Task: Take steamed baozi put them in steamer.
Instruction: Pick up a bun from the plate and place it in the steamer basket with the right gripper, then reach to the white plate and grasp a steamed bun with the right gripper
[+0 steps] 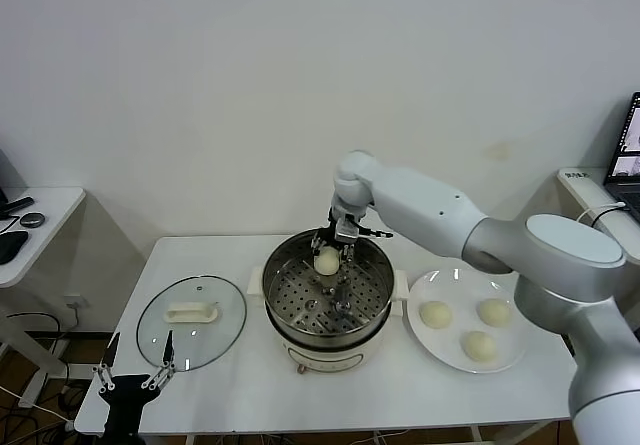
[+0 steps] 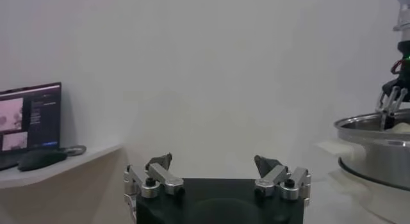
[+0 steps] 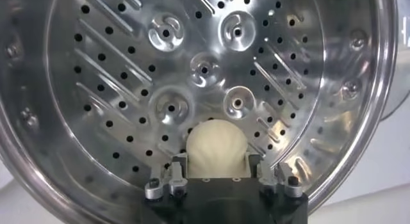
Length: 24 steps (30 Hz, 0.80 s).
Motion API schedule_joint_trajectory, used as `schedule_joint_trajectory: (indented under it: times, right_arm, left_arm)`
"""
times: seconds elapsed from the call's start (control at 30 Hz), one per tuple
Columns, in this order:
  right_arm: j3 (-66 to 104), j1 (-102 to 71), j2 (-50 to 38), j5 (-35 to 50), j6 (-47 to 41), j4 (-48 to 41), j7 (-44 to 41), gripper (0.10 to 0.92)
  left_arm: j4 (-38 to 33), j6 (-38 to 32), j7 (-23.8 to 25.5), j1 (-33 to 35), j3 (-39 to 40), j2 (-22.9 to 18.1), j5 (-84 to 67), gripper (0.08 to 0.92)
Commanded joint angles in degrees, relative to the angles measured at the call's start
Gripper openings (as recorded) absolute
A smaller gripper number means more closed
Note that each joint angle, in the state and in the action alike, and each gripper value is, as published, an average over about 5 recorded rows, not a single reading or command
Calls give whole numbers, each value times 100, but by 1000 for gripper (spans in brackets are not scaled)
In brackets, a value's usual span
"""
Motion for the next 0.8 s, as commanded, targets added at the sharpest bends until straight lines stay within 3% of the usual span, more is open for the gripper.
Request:
schedule_joint_trajectory:
  times: [0.03,0.23,0.4,0.67,0.8]
  right_arm:
    - [45,16,81,-12,260,-61,77,761]
    - [-384,810,-515,1504,-521,950,-224,821]
    - [-853,1711,-1635,2854,-2213,2382,-514,823]
    - [-1295,2070,-3801,2934,-5777,3828,-686,823]
    - [-1096,1609,-4771,3208,-6911,4257,-709,823]
  left_arm:
    - [-5,1,-25,5,-14,-5,-1,823]
    - [-15,-7,-42,4,-9,-5,-10,823]
    - [-39,-11,-27,28,-22,47,-46,823]
    - [-88,26,3,43,-45,158,22,823]
    - [-36,-23,10,29,-54,250,59,823]
